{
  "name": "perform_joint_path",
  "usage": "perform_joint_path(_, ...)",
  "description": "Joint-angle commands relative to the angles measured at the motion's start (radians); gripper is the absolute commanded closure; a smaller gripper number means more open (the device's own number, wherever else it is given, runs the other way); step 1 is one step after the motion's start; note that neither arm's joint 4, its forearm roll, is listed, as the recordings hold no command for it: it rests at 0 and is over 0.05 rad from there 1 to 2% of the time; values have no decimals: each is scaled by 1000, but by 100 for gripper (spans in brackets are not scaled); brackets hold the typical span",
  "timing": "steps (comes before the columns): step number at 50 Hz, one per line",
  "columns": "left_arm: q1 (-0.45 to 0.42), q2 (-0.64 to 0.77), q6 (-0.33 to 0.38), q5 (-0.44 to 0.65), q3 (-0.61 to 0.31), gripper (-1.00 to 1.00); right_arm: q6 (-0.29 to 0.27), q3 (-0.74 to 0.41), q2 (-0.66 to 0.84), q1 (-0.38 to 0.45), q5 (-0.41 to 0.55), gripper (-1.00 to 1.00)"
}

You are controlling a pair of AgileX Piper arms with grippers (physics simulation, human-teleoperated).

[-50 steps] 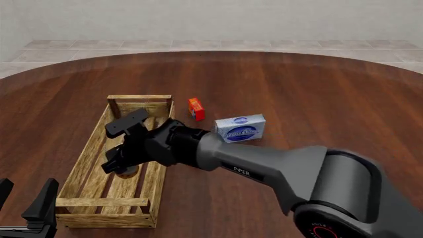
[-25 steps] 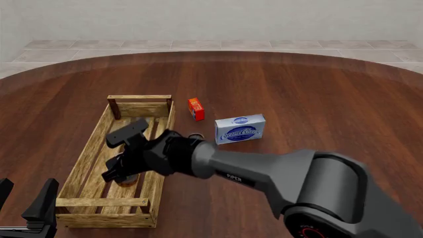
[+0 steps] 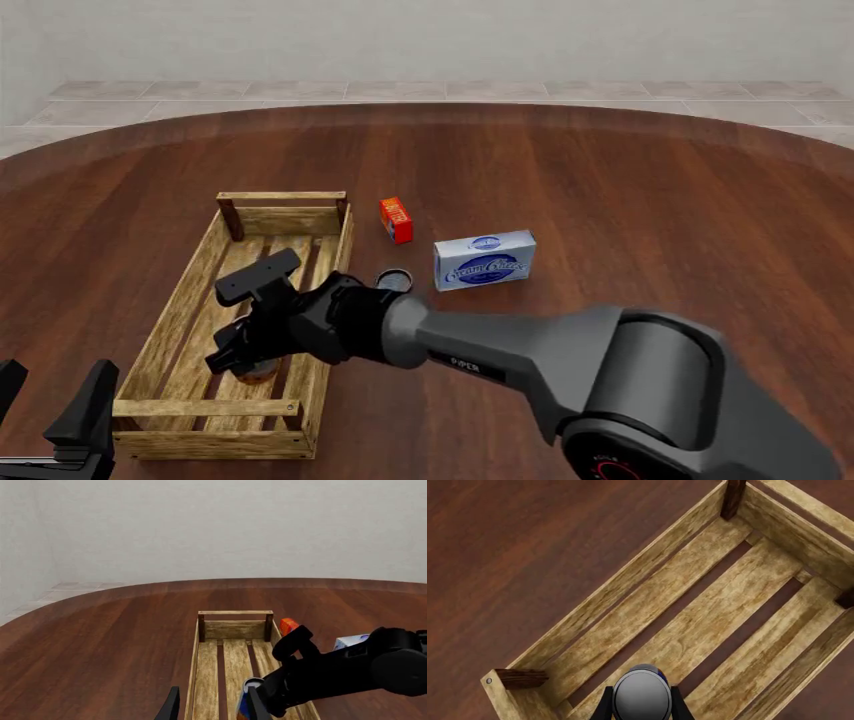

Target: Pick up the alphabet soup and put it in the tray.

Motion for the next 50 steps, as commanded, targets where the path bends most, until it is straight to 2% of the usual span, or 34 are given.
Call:
perform_joint_path(1, 0, 0, 0, 0, 0, -100, 34, 4, 33, 6, -20, 100)
perform_joint_path(12, 0, 0, 0, 0, 0, -100, 32, -3, 37, 4, -12, 100)
perform_joint_path(13, 0, 0, 0, 0, 0, -100, 30, -5, 36, 4, -9, -100)
perform_joint_path(50, 0, 0, 0, 0, 0, -100, -23, 1, -78, 14, 27, -100)
